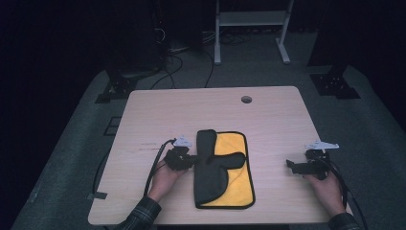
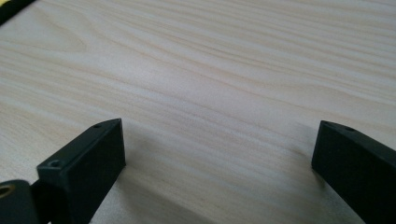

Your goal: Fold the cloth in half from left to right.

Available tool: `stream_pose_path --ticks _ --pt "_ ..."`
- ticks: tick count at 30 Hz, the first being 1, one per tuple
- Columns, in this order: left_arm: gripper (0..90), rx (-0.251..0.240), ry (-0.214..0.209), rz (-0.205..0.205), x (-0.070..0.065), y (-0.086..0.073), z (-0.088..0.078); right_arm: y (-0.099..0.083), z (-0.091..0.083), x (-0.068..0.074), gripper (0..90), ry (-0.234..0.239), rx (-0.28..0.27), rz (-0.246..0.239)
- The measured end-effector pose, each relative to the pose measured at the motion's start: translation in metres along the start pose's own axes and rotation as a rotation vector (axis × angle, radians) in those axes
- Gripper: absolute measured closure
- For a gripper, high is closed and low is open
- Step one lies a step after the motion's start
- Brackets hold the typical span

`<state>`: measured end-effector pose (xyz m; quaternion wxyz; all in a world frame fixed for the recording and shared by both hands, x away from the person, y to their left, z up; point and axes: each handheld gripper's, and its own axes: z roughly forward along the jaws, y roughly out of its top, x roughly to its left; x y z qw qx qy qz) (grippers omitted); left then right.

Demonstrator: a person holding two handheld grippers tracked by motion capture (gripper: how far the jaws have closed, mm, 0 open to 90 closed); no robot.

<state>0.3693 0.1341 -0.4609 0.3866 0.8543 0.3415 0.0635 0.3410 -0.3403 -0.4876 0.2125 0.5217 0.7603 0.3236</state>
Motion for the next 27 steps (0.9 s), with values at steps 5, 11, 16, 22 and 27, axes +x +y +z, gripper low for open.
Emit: stream_pose_path --ticks 5,11,16,22,27 --pt "81.0 0.024 0.013 0.008 0.0 -0.006 0.002 0.0 0.0 0.0 1.8 0.002 -0.001 -0.001" --pt "46.7 0.01 0.041 0.009 0.003 -0.009 -0.009 0.0 0.0 0.0 1.9 0.006 -0.003 -0.008" --pt "25.4 0.018 0.048 0.026 0.005 -0.02 -0.024 -0.001 -0.001 0.001 4.6 0.012 -0.004 -0.011" --pt "4.3 0.034 0.128 0.073 0.003 -0.038 -0.039 0.003 -0.005 0.004 13.8 0.043 -0.013 -0.035" --pt "0.0 0.033 0.136 0.078 0.005 -0.047 -0.047 0.009 -0.008 0.008 14.1 0.078 -0.026 -0.042"
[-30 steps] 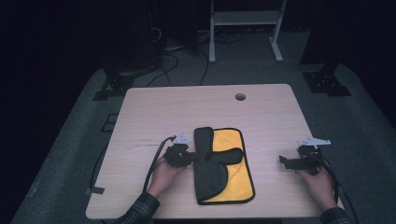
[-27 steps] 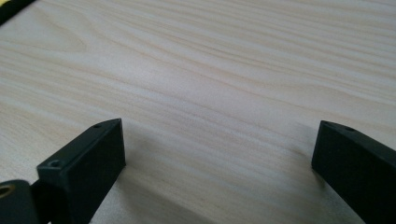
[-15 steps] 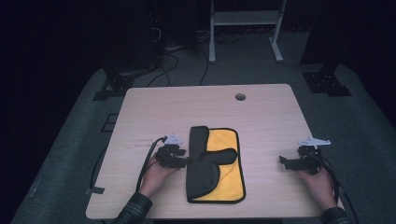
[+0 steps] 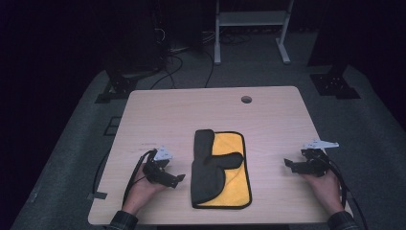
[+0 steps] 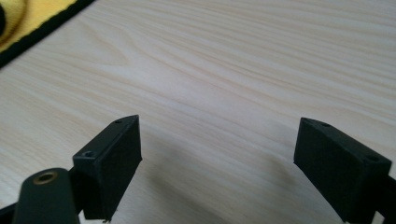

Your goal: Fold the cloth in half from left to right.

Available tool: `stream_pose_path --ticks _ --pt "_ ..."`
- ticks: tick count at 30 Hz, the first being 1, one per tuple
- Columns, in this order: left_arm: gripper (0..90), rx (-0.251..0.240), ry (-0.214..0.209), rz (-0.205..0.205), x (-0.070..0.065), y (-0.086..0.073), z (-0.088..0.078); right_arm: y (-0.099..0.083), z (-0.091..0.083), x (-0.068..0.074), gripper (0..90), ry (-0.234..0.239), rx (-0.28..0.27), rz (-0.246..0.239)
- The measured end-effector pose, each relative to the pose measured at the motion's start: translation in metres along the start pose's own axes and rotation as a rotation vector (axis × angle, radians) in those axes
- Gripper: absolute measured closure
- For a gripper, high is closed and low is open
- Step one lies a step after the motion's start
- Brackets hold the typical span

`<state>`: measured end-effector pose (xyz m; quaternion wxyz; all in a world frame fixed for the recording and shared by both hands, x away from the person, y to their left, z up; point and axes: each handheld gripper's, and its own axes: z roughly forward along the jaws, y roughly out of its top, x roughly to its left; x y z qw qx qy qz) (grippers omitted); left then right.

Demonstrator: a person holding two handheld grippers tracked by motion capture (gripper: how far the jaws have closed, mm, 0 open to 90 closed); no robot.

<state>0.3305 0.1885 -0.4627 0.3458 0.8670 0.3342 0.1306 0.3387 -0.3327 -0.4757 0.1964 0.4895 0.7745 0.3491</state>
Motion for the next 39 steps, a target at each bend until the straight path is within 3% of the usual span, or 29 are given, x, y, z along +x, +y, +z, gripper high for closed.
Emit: stream_pose_path --ticks 9,16,23,26,39 --pt "0.0 0.04 0.001 0.03 0.006 -0.02 0.001 0.011 0.0 0.011 14.2 0.09 -0.012 -0.05" --pt "0.0 -0.036 -0.008 0.036 0.009 -0.028 0.002 0.026 0.003 0.027 16.6 0.142 -0.024 -0.106" --pt "0.0 -0.032 0.003 0.028 0.009 -0.028 0.002 0.044 0.005 0.044 23.7 0.204 -0.051 -0.151" --pt "0.0 -0.033 0.01 0.019 0.01 -0.028 0.002 0.054 0.009 0.057 29.0 0.251 -0.06 -0.177" --pt "0.0 -0.033 0.008 0.02 0.011 -0.027 0.003 0.078 0.022 0.089 39.1 0.338 -0.098 -0.235"
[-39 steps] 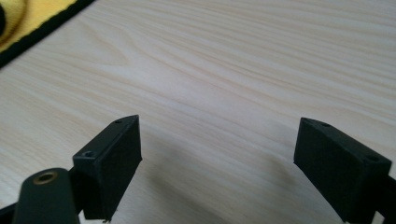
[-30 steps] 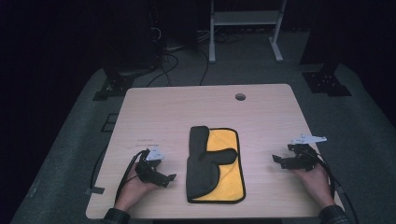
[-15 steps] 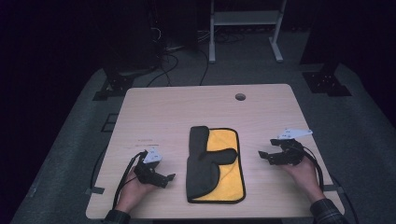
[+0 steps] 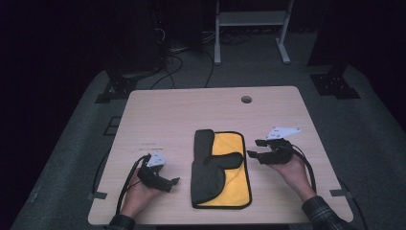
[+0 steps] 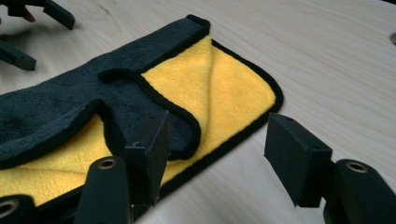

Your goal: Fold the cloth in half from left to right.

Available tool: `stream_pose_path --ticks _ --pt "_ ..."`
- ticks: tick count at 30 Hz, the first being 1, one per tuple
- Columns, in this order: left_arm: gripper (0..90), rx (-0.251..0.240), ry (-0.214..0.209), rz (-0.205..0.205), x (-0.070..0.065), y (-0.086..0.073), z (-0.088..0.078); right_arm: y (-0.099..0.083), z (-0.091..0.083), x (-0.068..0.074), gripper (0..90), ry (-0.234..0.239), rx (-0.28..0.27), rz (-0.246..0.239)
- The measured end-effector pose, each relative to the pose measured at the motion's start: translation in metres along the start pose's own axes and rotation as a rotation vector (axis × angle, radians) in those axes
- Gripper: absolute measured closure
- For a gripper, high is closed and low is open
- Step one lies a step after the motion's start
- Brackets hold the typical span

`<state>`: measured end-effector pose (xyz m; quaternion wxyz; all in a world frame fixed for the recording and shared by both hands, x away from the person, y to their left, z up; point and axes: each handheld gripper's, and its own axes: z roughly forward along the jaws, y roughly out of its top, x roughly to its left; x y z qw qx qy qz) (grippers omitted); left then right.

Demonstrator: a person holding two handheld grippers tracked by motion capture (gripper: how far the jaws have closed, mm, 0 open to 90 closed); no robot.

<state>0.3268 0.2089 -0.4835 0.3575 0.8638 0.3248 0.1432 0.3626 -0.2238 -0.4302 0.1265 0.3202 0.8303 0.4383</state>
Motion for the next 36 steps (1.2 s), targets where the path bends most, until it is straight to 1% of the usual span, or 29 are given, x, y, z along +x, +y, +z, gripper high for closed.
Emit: stream_pose_path --ticks 1,4,6,8,12,13,14,15,17,19,23,28,31,34,36 --pt "0.0 0.0 0.0 0.0 0.0 0.0 0.0 0.004 0.004 0.002 40.5 0.012 -0.003 -0.007" --pt "0.0 0.0 -0.001 0.001 0.0 0.0 0.0 0.009 0.007 0.005 41.4 0.024 -0.007 -0.01" --pt "0.0 0.0 -0.003 0.002 0.0 0.0 0.0 0.013 0.01 0.007 43.8 0.031 -0.024 -0.015" --pt "0.0 0.001 -0.004 0.004 0.001 0.0 0.0 0.018 0.015 0.009 44.1 0.047 -0.013 -0.018" --pt "0.0 0.001 -0.005 0.005 0.001 0.0 0.0 0.027 0.026 0.016 46.1 0.068 -0.013 -0.035" --pt "0.0 0.0 -0.006 0.004 0.001 0.0 0.0 0.03 0.031 0.02 48.1 0.077 -0.018 -0.045" --pt "0.0 0.0 -0.006 0.005 0.001 0.0 0.0 0.03 0.031 0.02 48.1 0.077 -0.018 -0.045" --pt "0.0 -0.003 -0.006 0.001 0.001 0.0 0.0 0.034 0.038 0.025 48.2 0.093 -0.001 -0.06" --pt "0.0 -0.002 -0.007 0.003 0.001 0.0 0.0 0.036 0.041 0.027 49.0 0.099 0.004 -0.062" --pt "0.0 -0.002 -0.007 0.003 0.001 0.0 0.0 0.039 0.047 0.032 49.8 0.117 0.006 -0.07" --pt "0.0 -0.002 -0.007 0.003 0.001 0.0 0.0 0.046 0.06 0.042 51.3 0.142 0.014 -0.104" --pt "0.0 -0.003 -0.008 0.004 0.001 0.0 0.0 0.049 0.08 0.056 51.3 0.17 0.045 -0.13" --pt "0.0 -0.003 -0.008 0.004 0.001 0.0 0.0 0.05 0.092 0.062 50.3 0.19 0.064 -0.144" --pt "0.0 -0.002 -0.008 0.005 0.001 0.0 0.0 0.051 0.105 0.069 47.0 0.208 0.094 -0.155" --pt "0.0 0.001 -0.008 0.008 0.001 0.0 0.0 0.05 0.113 0.073 45.4 0.209 0.114 -0.165"
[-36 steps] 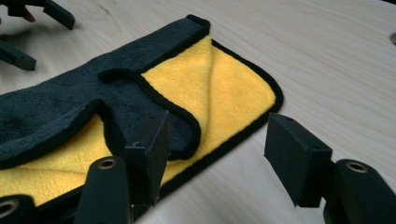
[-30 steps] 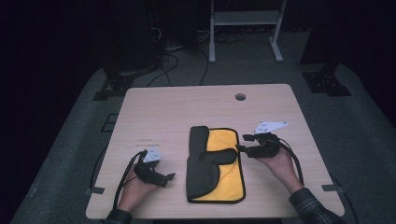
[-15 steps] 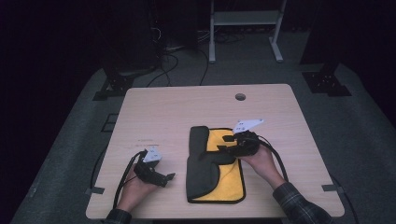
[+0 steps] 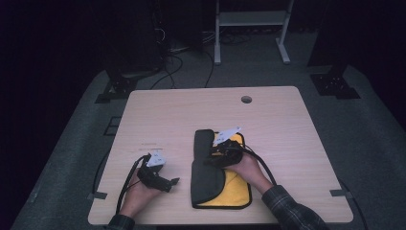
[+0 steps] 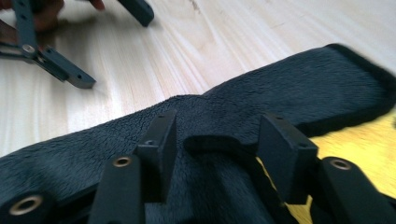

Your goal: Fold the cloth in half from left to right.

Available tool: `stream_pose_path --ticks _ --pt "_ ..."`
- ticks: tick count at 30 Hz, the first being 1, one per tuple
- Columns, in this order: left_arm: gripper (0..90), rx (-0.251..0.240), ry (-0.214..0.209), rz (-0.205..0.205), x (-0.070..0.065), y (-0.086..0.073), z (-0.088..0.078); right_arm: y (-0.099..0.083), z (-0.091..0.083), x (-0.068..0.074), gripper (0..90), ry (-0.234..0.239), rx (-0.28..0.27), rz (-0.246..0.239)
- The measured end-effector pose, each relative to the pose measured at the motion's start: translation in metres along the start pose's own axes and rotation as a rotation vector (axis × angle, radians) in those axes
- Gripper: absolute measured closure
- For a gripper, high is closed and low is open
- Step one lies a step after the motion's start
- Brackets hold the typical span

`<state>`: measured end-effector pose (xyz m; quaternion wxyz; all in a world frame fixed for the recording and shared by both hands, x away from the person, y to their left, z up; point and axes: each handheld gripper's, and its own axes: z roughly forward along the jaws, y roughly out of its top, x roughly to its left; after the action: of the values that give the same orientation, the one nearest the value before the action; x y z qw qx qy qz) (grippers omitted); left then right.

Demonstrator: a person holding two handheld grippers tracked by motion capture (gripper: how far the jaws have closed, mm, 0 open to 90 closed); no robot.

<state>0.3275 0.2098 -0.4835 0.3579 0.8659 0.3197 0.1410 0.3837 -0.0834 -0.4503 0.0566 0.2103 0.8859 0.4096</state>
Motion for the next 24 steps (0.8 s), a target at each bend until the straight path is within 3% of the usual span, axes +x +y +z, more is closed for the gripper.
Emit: stream_pose_path --ticks 6,11,17,24 --pt "0.0 0.001 0.0 0.005 0.0 0.0 0.0 -0.001 0.021 0.003 49.6 -0.009 0.064 -0.021" --pt "0.0 0.001 0.0 0.005 0.0 0.0 0.0 -0.002 0.022 0.004 68.5 -0.031 0.073 -0.023" --pt "0.0 0.001 0.001 0.004 0.0 0.0 0.0 -0.001 0.01 -0.005 76.9 -0.02 0.018 0.024" --pt "0.0 0.0 0.0 0.004 0.0 0.0 0.0 0.005 -0.013 -0.018 78.8 -0.056 -0.039 0.052"
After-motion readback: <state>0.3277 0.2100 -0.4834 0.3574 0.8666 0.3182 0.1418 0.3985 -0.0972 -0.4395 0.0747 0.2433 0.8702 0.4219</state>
